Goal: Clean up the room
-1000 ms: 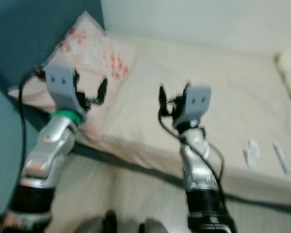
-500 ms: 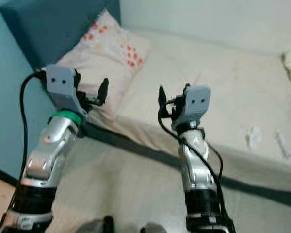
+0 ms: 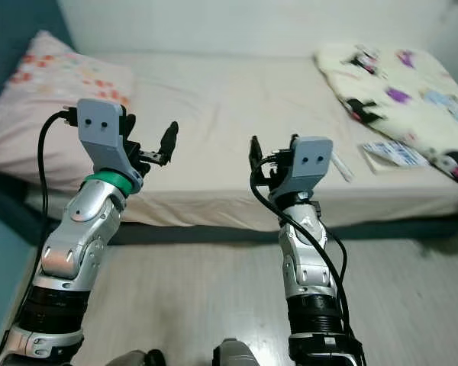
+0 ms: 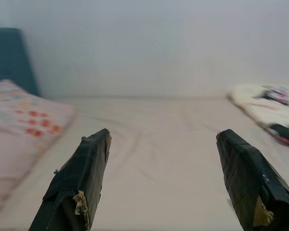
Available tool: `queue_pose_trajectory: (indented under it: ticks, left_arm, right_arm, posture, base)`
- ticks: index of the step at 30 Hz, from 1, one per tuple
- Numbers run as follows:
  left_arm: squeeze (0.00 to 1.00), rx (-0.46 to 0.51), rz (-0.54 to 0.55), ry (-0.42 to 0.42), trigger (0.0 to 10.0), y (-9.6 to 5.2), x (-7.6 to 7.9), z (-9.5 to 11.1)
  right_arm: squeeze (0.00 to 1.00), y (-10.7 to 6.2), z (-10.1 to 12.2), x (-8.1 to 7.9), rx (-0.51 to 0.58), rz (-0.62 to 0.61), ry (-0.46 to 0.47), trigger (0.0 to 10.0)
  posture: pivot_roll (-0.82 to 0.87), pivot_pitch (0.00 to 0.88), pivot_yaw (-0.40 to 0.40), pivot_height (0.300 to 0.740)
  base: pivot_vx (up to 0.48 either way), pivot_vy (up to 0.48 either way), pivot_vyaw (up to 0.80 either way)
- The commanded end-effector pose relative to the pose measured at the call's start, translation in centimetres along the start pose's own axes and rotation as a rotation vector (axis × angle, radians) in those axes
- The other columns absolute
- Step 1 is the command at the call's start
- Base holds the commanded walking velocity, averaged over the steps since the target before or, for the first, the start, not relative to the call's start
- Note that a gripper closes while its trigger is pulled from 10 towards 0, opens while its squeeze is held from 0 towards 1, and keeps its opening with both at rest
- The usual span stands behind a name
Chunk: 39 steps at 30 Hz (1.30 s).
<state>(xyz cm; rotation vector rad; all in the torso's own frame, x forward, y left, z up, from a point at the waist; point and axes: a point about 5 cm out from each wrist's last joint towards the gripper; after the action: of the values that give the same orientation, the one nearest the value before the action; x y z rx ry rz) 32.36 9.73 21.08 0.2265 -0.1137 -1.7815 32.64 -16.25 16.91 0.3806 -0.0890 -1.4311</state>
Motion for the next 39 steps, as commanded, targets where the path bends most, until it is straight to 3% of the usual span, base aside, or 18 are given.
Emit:
queue_pose_trajectory:
  ticks: [1,7,14,39]
  left_arm:
    - [0.0,-0.025,-0.007,-0.01,10.0,-0.1,0.0,-0.5]
    - [0.0,-0.042,-0.01,-0.031,10.0,-0.1,-0.1,-1.0]
    - [0.0,-0.071,0.016,0.008,10.0,-0.3,-0.9,-2.0]
    - [0.0,-0.082,0.023,0.018,10.0,-0.3,-0.7,-2.5]
  right_arm:
    - [0.0,0.0,-0.3,0.1,-0.017,-0.003,0.011,10.0]
    - [0.0,0.0,-0.3,0.0,-0.017,0.003,0.013,10.0]
    - [0.0,0.0,-0.4,-0.1,-0.019,0.008,0.015,10.0]
    - [0.0,-0.1,-0.5,-0.1,-0.03,0.013,0.017,10.0]
  posture:
    - [-0.05,0.006,0.036,0.74]
    - [-0.05,0.003,0.036,0.74]
    - [-0.05,0.004,0.035,0.74]
    - [-0.05,0.016,0.033,0.74]
  base:
    - [0.0,0.0,-0.8]
    - [0.0,0.0,-0.8]
    - [0.0,0.0,-0.8]
    - [0.0,0.0,-0.8]
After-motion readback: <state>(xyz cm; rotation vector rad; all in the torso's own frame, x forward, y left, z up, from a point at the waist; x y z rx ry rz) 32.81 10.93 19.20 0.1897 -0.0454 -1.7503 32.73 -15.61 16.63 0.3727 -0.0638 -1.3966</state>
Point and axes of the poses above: a point about 5 cm out from each wrist's last joint towards the gripper, its own y axis pointing out of the wrist towards the gripper, its own z axis along the axis of the wrist's last joint, x = y × z, and after that the axes turned 8 degrees about y, right-handed
